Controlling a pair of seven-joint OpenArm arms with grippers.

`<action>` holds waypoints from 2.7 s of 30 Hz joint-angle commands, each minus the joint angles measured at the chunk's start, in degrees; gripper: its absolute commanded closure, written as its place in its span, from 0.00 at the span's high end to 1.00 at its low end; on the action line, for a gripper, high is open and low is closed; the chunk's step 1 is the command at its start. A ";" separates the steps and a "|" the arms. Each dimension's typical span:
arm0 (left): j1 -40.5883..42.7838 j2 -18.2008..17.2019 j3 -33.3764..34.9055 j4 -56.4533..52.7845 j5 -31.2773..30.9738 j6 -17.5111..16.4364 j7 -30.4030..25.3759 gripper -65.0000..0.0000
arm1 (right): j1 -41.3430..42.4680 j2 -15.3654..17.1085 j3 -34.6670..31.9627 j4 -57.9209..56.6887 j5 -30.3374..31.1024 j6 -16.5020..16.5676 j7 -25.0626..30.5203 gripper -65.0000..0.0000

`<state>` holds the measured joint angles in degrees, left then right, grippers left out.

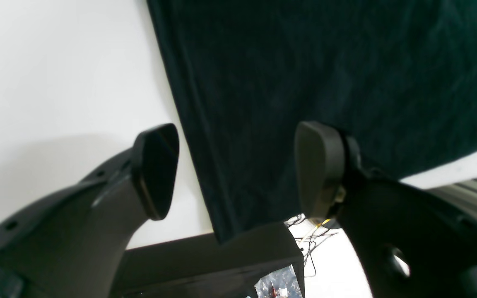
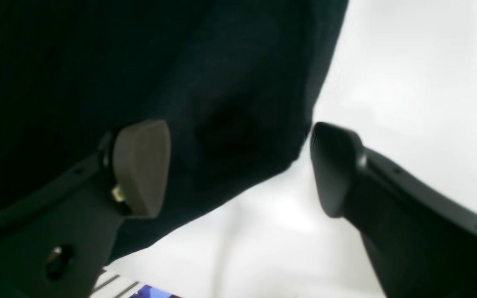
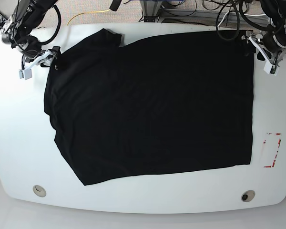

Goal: Fold the T-shirt properly
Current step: 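Release and move both grippers to the shirt's collar-side corners, then grasp the collar-side corners and fold them over toward the hem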

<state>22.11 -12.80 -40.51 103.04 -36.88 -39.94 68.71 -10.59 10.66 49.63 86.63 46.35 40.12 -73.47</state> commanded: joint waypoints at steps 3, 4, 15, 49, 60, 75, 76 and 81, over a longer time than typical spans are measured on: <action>0.27 -1.05 -2.87 -2.34 -0.61 -0.06 -2.99 0.63 | -0.18 0.20 -2.73 0.71 -1.56 -0.12 -1.82 0.72; 0.27 -1.05 -2.96 -3.40 -0.61 -0.06 -2.99 0.63 | -0.18 0.20 -2.73 0.71 -1.64 -0.12 -1.74 0.68; 1.32 -2.63 -3.05 -9.46 -0.70 -0.06 -3.26 0.63 | -0.09 0.20 -3.25 0.71 -1.38 -0.12 -1.74 0.32; 4.92 -2.54 -1.91 1.18 -1.05 -0.06 1.14 0.03 | -7.21 -1.20 -3.25 17.50 -0.94 -0.12 -2.18 0.00; 4.22 -5.62 -5.07 3.37 -1.05 -0.06 6.68 0.03 | -16.71 -1.12 -2.81 24.62 12.25 -0.12 -3.14 0.00; -10.55 -5.53 -4.54 4.34 -0.61 -0.06 6.94 0.03 | -5.98 -1.12 -3.34 21.46 11.10 -0.12 -3.14 0.00; -11.95 -5.53 -4.54 3.72 -0.61 -0.06 6.94 0.03 | -4.84 -1.12 -3.34 20.32 10.31 -0.12 -3.14 0.00; -18.64 -6.76 -3.05 -3.31 -0.61 -0.06 6.94 0.03 | 0.70 -1.03 -3.43 14.16 7.50 -0.12 -3.14 0.00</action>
<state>4.89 -17.39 -43.92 101.14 -37.19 -39.94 76.69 -11.20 8.60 46.02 101.54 53.21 39.81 -77.69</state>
